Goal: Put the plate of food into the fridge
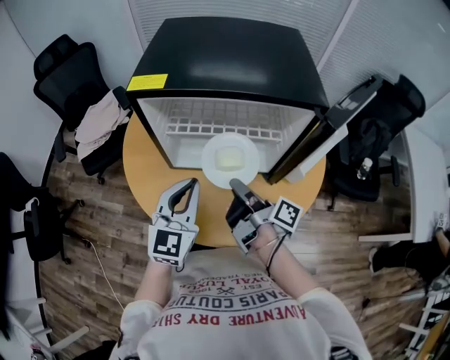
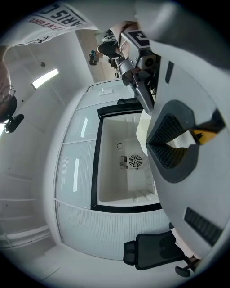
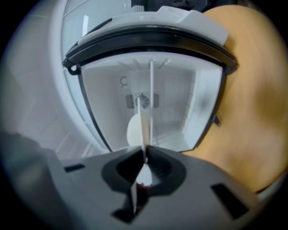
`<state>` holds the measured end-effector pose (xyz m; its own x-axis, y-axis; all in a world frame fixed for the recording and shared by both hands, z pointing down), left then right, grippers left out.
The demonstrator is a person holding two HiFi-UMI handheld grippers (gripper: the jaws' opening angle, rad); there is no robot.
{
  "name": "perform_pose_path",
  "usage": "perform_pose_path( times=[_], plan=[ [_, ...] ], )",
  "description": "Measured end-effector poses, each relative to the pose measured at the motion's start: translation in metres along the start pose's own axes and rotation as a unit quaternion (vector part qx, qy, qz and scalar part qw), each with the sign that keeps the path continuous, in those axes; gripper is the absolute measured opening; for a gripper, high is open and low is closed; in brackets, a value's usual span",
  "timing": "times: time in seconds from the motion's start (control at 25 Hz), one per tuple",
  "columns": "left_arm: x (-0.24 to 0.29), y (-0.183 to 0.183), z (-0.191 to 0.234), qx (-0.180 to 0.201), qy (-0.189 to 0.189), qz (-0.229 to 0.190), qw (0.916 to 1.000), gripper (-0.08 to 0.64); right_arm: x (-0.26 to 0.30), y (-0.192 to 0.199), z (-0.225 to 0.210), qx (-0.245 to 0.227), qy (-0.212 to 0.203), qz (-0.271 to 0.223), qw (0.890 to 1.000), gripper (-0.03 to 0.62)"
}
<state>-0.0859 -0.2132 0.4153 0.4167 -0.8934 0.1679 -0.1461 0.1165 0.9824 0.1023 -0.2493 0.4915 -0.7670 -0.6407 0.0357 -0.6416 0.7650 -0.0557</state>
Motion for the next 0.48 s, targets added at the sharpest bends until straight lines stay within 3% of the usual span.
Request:
perform_pose_path(
  times=[0.28,0.48],
  plan=[
    [0.026,-0.003,0.040,-0.011,0.021,0.003,0.9997,0.029,0.040,-0.011,0.005,0.006,0.004,-0.030,1.000,0.041],
    [0.039,0.001,0.053,0.002,0.041,0.003,0.9992,0.029,0.059,-0.018,0.005,0.008,0.011,-0.046,0.999,0.041]
  ],
)
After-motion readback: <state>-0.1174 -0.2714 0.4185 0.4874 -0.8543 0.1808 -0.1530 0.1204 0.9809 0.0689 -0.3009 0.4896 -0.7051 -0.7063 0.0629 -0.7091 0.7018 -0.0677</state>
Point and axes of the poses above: the fingertips, and each gripper's own axes: x forward along the fingers, z to its left, y out of its underside, the point moved 8 cm from there along -x, backward along the fingers, and after that the axes turned 4 degrees about z, right-handed, at the moved point
